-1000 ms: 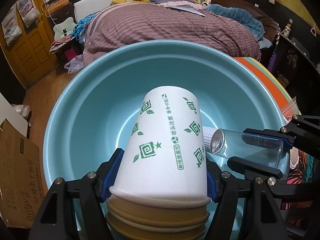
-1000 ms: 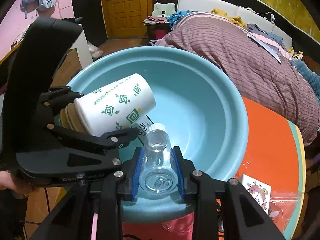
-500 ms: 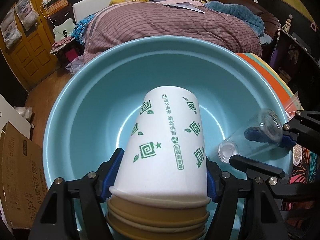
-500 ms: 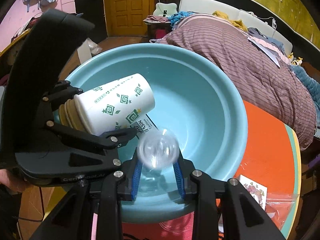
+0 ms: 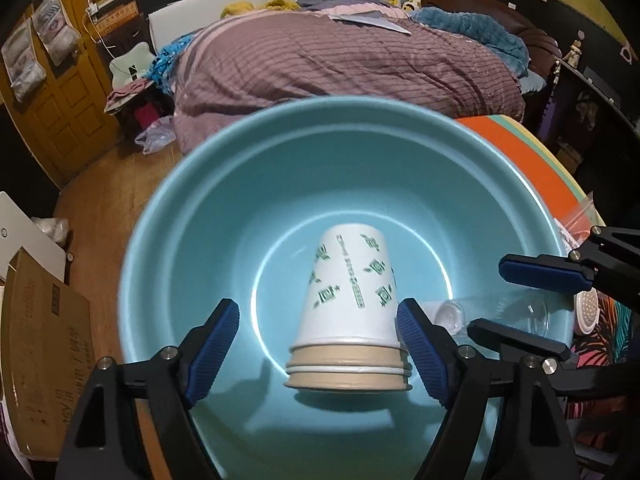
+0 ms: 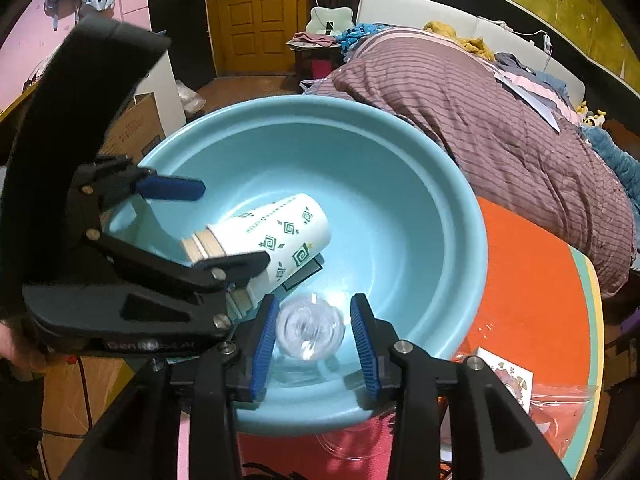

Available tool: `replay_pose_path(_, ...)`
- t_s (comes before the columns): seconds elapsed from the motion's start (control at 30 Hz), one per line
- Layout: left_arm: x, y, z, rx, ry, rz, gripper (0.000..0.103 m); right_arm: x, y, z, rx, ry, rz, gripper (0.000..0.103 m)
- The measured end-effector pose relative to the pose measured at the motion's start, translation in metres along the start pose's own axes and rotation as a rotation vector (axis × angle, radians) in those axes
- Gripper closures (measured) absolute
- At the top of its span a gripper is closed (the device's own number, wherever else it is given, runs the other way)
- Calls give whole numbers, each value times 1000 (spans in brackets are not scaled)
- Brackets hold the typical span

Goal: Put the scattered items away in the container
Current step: 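Open the left tool and right tool to drop cups and bottle into basin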

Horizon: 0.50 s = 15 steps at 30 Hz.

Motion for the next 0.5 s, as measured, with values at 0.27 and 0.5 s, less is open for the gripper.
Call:
replay_pose_path(0.27, 2, 7, 12, 10, 23, -24, 17, 7, 7, 17, 43, -19, -15, 63)
replay_pose_path(0.5, 4, 6, 20, 11, 56, -11, 16, 10, 7, 30, 60, -28, -24, 58)
Point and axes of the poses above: each gripper's, at about its wrist camera, not at the fingertips, and z roughly against the way its jaws point, x to its right, y to its top, the point moved 5 cm from there along -z, roughly the way its jaws point, and after that the axes turned 7 degrees about -y, right-handed, at the moved point
